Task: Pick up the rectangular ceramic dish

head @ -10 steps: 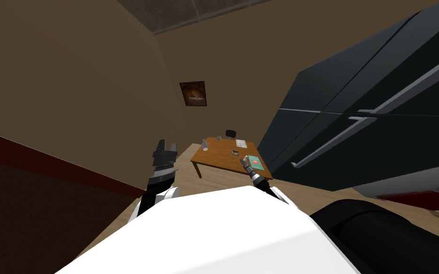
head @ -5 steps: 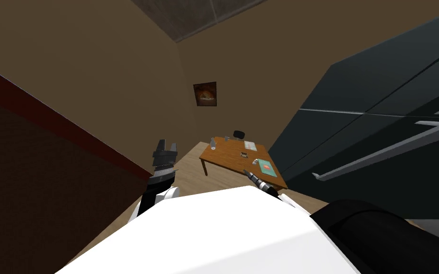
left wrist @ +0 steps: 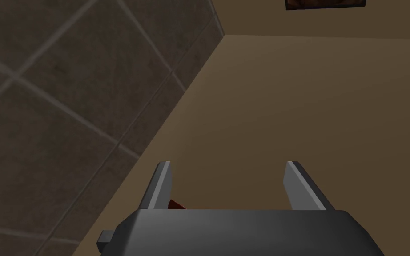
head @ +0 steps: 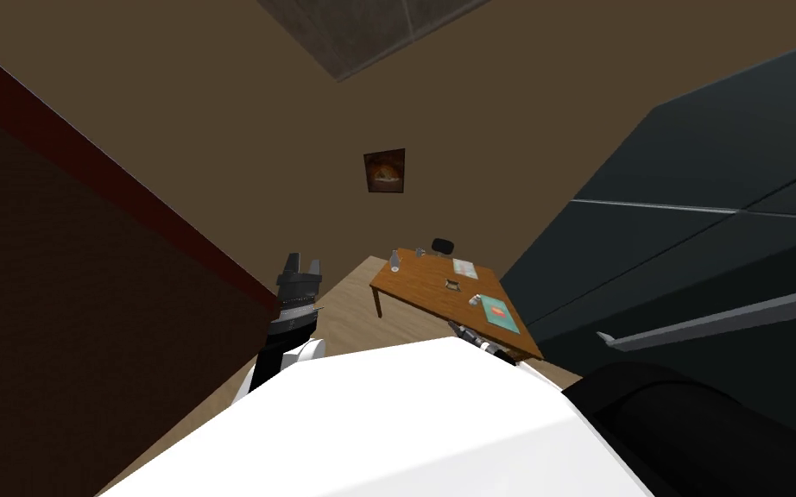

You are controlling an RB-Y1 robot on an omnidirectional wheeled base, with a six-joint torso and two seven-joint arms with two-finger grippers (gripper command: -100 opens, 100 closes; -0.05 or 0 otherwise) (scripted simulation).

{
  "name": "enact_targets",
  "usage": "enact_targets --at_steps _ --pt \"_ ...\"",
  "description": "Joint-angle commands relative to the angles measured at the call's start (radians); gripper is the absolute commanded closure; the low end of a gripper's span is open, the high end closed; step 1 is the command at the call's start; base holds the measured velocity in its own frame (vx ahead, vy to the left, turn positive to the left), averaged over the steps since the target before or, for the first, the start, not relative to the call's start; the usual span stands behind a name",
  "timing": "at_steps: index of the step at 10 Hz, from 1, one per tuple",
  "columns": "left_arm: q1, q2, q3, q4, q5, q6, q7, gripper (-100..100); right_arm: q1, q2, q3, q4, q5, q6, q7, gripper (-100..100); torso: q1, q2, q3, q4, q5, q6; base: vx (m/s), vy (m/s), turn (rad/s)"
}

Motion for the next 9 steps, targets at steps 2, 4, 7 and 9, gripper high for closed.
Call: enact_targets --at_steps 2,4,7,9 --pt "0.000 0.000 0.000 0.000 0.000 0.000 0.000 0 0.019 -0.052 0.019 0.049 0.034 0.026 0.017 -100 0.002 -0.001 -0.001 0.000 0.001 0.000 0.039 0.078 0.305" --pt "0.000 0.000 0.000 0.000 0.000 0.000 0.000 0 0.025 -0.081 0.031 0.117 0.059 0.037 0.032 -100 -0.001 0.000 0.000 0.000 0.000 0.001 0.015 0.031 0.092" --pt "0.000 0.000 0.000 0.000 0.000 0.000 0.000 0 0.031 -0.107 0.043 0.188 0.084 0.048 0.048 -100 0.000 -0.001 -0.001 0.000 0.000 0.000 0.037 0.033 0.230" --pt "0.000 0.000 0.000 0.000 0.000 0.000 0.000 0 0.036 -0.132 0.053 0.219 0.109 0.058 0.066 -100 -0.001 0.000 0.000 0.000 0.000 0.002 0.021 0.021 0.110"
